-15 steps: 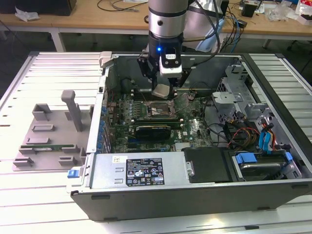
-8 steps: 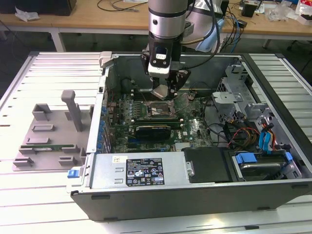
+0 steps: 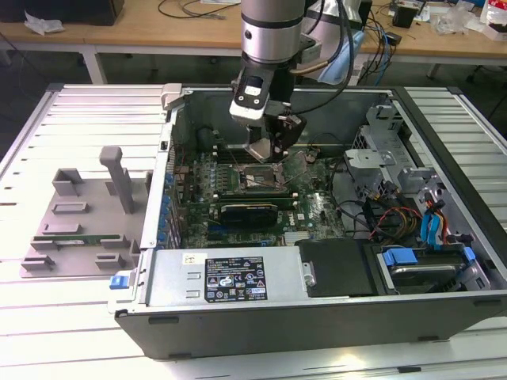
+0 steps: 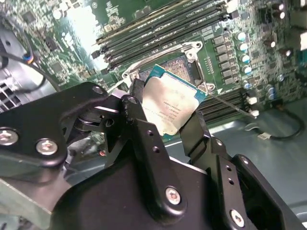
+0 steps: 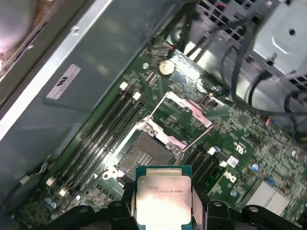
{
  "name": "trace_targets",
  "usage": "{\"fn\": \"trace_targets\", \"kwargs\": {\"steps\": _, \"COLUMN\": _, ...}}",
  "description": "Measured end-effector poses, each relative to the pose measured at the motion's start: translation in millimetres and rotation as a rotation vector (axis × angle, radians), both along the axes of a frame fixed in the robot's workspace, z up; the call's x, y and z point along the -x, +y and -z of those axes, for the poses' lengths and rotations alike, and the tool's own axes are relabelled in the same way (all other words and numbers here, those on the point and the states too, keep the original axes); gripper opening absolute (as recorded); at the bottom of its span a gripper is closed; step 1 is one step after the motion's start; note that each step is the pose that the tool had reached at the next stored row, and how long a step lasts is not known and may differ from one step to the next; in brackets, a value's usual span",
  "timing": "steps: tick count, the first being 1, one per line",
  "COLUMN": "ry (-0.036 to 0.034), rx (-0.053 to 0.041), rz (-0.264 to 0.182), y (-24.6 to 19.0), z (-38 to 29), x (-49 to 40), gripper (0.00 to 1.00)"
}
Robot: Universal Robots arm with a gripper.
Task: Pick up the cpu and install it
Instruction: 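Place the cpu into insertion slot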
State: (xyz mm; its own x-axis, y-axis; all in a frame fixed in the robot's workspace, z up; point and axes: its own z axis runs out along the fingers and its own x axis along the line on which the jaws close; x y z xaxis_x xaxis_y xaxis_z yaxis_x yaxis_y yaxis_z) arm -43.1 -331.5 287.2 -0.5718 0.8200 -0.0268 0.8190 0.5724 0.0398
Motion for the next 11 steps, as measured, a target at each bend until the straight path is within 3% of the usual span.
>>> {"fn": "trace_targets", "kwargs": {"steps": 7, "ry": 0.0001, "rx": 0.0001, "rz": 0.16, "y": 0.0, "z": 1.3, "x": 0.0, "gripper": 0.55}}
{"fn": "trace_targets", "kwargs": {"steps": 11, "ry": 0.0, "rx": 0.0001, "rz": 0.231, "y": 0.0, "z": 1.8, "x": 0.0, "gripper": 0.55}}
